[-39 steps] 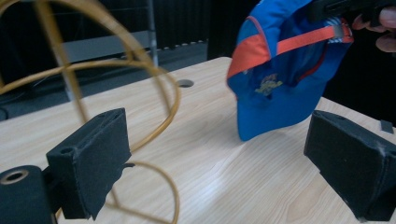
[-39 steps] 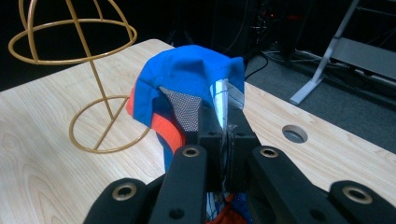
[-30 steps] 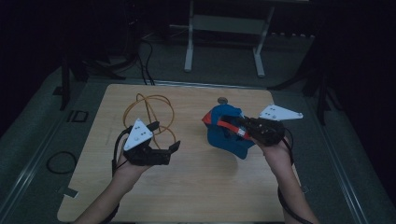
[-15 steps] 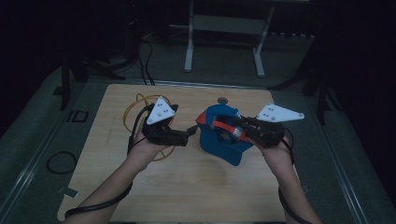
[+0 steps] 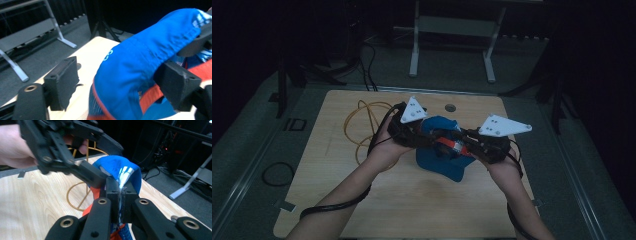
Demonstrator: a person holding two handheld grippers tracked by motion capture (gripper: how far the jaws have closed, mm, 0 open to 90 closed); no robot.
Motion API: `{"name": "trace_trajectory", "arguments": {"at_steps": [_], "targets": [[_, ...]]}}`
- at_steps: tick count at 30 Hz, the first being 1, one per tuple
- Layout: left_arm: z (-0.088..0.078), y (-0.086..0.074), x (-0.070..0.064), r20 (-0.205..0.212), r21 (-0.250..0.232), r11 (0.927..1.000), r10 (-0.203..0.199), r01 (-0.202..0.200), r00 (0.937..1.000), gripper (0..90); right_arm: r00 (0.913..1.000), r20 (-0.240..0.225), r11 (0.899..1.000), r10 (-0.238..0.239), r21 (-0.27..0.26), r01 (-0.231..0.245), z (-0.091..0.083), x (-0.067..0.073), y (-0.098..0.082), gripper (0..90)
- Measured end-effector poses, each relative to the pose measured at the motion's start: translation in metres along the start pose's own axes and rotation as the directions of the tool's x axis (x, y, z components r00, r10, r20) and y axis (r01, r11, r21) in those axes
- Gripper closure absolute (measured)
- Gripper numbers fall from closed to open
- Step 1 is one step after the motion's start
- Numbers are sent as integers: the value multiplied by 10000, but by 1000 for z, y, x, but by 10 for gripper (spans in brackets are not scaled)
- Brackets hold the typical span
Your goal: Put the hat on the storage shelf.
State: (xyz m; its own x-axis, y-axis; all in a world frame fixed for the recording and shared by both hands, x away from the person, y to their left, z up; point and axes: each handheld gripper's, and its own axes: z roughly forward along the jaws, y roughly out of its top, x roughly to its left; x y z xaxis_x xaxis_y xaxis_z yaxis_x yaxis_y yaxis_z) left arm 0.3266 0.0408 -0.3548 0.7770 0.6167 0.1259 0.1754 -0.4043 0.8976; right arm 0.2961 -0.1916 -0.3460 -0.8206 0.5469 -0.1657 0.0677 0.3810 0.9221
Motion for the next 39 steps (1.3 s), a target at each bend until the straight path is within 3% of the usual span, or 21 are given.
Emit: {"name": "trace_trajectory", "arguments": {"at_steps": [3,6,12,19,27,31,35,39], "targets": [[4,2,-3,59,273,9993,265,-267,9996,288,10000,-44,10000,-63,-19,63,-1,1,1,880],[9,3,-2,204,407,9991,133,-141,9997,427,9999,-76,10000,-68,8,69,0,1,0,880],[20,0,-4,447,781,9969,58,-93,9990,583,10000,-57,10000,-13,78,13,1,-1,-4,880],[28,0,-11,-189,999,9948,191,-171,9996,871,9999,-116,9999,73,91,-72,1,0,-6,879],[26,5,-16,-713,794,9961,450,-393,9964,900,9997,-164,9999,170,16,-169,-2,3,-10,877],[19,11,-19,-888,422,9976,588,-553,9943,900,9987,-280,9990,434,-113,-437,-6,3,-13,859],[14,16,-21,-778,275,9974,687,-668,9946,900,9976,-364,9981,582,-157,-588,-8,6,-17,839],[12,17,-22,-845,207,9961,877,-862,9926,900,9976,-420,9982,549,-203,-558,-11,10,-18,732]]}}
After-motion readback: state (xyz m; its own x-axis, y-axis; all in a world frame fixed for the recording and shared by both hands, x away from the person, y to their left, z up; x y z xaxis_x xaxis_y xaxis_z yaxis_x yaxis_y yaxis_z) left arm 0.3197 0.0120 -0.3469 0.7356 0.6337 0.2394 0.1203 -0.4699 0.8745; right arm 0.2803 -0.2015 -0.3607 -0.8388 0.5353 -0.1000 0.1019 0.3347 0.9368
